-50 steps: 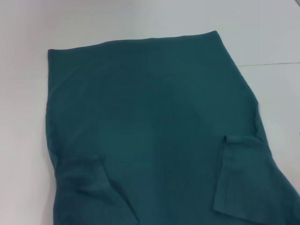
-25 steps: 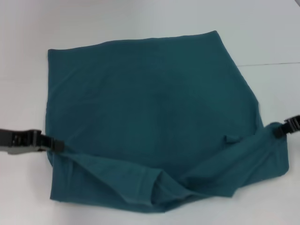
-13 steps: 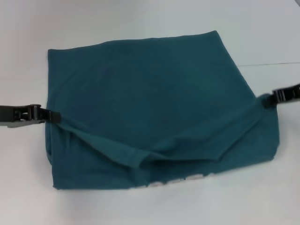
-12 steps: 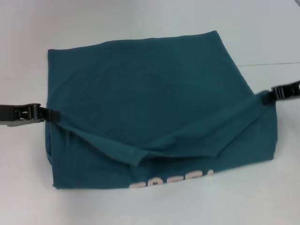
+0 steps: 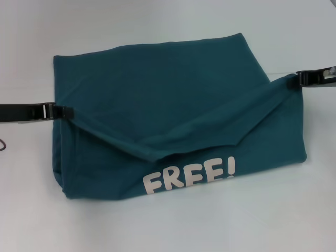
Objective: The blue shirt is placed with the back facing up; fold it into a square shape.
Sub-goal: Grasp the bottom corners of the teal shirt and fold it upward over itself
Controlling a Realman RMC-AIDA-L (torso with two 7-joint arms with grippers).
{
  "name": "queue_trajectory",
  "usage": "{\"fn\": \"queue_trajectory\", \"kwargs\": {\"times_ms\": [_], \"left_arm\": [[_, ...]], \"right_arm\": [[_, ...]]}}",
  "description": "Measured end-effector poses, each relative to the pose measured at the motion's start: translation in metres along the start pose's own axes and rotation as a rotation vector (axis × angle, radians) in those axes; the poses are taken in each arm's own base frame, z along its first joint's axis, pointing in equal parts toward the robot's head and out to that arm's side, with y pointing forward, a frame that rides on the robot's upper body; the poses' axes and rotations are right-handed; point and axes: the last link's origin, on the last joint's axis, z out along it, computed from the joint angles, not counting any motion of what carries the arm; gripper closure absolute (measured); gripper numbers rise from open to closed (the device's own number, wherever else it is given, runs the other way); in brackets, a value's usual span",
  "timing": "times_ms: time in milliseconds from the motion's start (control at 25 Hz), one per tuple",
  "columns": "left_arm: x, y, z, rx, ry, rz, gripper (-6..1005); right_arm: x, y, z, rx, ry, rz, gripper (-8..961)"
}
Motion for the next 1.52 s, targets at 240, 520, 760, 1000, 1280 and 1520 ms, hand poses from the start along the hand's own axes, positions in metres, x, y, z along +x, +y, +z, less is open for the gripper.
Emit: {"fn": "queue_trajectory", "kwargs": {"times_ms": [240, 520, 760, 1000, 1280, 1520], "left_arm": [[0.007, 0.003, 0.017, 0.047, 0.039, 0.086, 984], [0.016, 0.003, 0.029, 0.105, 0.081, 0.14, 984], [0.02, 0.003, 0.039, 0.161, 0.111, 0.166, 984], [0.022, 0.001, 0.044, 0.195, 0.131, 0.19, 983], [0.017, -0.004, 0.049, 0.22, 0.129, 0.198, 983], [0.013, -0.01, 0.055, 0.253, 0.128, 0.2, 983]], "right_arm": [[-0.001, 0.001, 0.012, 0.025, -0.071, 0.005, 898], [-0.002, -0.002, 0.017, 0.022, -0.165, 0.056, 897], [0.002, -0.009, 0.022, 0.032, -0.207, 0.103, 897], [0.006, -0.016, 0.025, 0.053, -0.235, 0.134, 896], [0.014, -0.016, 0.034, 0.073, -0.25, 0.099, 897], [0.019, -0.019, 0.039, 0.074, -0.282, 0.102, 897]]}}
